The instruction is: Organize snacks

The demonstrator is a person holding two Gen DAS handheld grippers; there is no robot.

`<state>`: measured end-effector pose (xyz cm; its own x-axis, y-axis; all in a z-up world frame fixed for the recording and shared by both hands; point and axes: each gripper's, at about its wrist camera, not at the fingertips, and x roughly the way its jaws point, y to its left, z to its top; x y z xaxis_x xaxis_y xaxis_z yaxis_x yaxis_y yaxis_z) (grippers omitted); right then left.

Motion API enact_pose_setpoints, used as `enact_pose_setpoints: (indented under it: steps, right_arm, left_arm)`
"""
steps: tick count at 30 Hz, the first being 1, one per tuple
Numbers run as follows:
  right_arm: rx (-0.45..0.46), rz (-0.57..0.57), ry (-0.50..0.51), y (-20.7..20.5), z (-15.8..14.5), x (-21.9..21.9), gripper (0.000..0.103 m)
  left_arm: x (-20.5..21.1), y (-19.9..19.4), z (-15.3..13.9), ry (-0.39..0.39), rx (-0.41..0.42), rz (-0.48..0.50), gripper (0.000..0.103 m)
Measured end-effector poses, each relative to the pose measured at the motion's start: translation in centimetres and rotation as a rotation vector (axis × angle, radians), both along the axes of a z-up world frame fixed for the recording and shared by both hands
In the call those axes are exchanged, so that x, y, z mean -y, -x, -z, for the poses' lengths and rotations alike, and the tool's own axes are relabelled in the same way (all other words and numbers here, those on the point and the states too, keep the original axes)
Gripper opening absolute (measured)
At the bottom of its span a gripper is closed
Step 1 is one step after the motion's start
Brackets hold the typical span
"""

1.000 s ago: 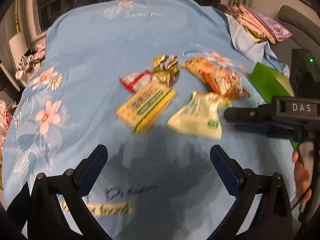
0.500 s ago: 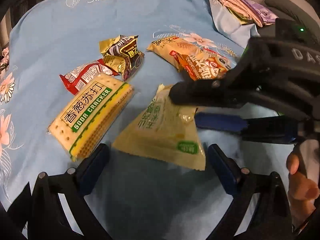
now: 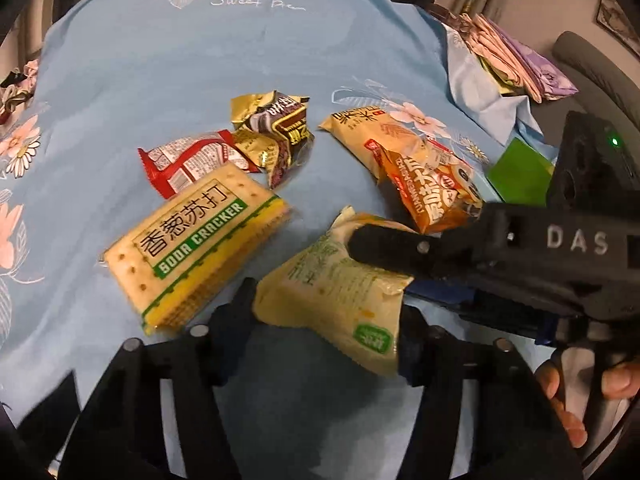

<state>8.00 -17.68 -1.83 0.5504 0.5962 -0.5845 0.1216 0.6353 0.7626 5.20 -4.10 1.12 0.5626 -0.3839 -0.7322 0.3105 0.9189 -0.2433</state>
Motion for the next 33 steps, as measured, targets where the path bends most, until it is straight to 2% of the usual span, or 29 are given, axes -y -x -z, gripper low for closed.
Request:
enact_pose_setpoints:
  steps: [2, 6, 11, 16, 20, 23, 27, 33]
  right_arm:
    - [0.016, -0.005, -0.002, 0.1, -0.3, -0.1, 0.027]
    - [0.053, -0.006, 0.056, 0.6, -1.3, -0.4, 0.027]
    - [0.078, -0.002, 0.025, 1.3, -2.0, 0.3, 0.027]
    - [0.137, 0.023, 0.059, 2.9, -4.2, 1.6, 0.027]
    - [0.187, 0.072, 0.127, 5.1, -6.4, 3.4, 0.027]
    - [0.227, 0.121, 0.218, 7.1, -8.0, 5.1, 0.027]
    - [0.243, 0.208, 0.307, 9.8, -9.8, 8.1, 0.027]
    - [0.245, 0.313, 0.319, 12.8, -10.2, 13.1, 0.027]
  left_arm:
    - [0.0, 0.1, 0.0, -0.002, 0.004, 0.001, 0.055]
    - [0.0, 0.2, -0.2, 0.008, 0.007, 0.014, 0.054]
    - [0.3, 0.7, -1.3, 0.001, 0.036, 0.026, 0.054]
    - [2.0, 1.3, -3.2, 0.022, 0.081, 0.053, 0.054]
    - [4.8, 2.0, -4.8, 0.067, 0.104, 0.097, 0.054]
    - [7.5, 2.7, -5.7, 0.084, 0.126, 0.149, 0.054]
    - [11.1, 3.3, -6.4, 0.143, 0.130, 0.223, 0.054]
    - [16.1, 3.8, -6.7, 0.183, 0.119, 0.296, 0.054]
